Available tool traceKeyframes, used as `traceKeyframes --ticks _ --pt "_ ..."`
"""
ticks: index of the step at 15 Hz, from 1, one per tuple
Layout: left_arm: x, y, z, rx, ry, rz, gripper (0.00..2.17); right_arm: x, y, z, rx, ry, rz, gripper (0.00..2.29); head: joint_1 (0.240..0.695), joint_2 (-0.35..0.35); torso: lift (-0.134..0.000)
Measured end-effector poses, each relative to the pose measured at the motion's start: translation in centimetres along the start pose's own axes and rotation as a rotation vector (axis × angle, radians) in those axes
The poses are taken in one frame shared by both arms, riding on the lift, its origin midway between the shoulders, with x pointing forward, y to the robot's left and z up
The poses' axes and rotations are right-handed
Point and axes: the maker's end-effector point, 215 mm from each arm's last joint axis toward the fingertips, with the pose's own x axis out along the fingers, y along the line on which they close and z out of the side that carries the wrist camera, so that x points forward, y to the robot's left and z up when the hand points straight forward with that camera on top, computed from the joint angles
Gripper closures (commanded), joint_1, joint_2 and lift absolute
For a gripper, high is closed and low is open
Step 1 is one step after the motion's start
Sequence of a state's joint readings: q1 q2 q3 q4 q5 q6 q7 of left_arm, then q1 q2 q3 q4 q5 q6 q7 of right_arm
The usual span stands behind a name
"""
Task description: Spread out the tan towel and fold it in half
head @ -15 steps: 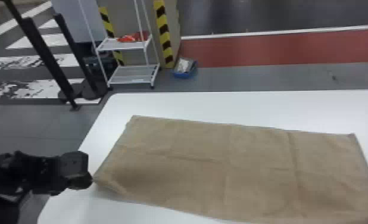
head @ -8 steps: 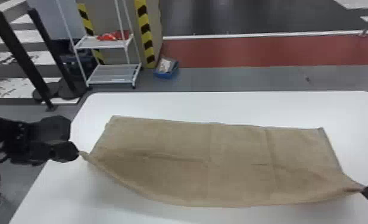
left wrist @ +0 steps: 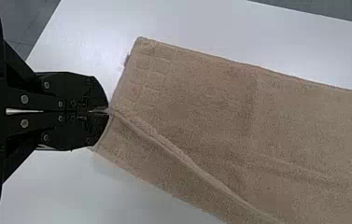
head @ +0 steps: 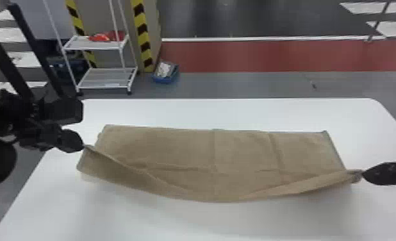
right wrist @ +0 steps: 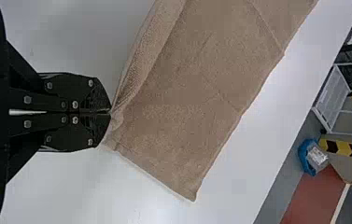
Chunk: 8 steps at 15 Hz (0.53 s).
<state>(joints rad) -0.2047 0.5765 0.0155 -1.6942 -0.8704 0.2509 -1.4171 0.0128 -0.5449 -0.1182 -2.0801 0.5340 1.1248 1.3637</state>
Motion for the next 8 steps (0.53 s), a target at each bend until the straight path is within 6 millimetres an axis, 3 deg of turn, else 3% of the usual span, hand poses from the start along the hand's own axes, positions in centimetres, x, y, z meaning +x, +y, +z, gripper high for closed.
traceKeyframes --ticks 8 --pt "3.6 3.3 -0.6 -0.05 0.051 0.008 1.33 2.8 -5.3 2.1 0.144 0.001 0.021 1.62 0.695 0.027 -0.124"
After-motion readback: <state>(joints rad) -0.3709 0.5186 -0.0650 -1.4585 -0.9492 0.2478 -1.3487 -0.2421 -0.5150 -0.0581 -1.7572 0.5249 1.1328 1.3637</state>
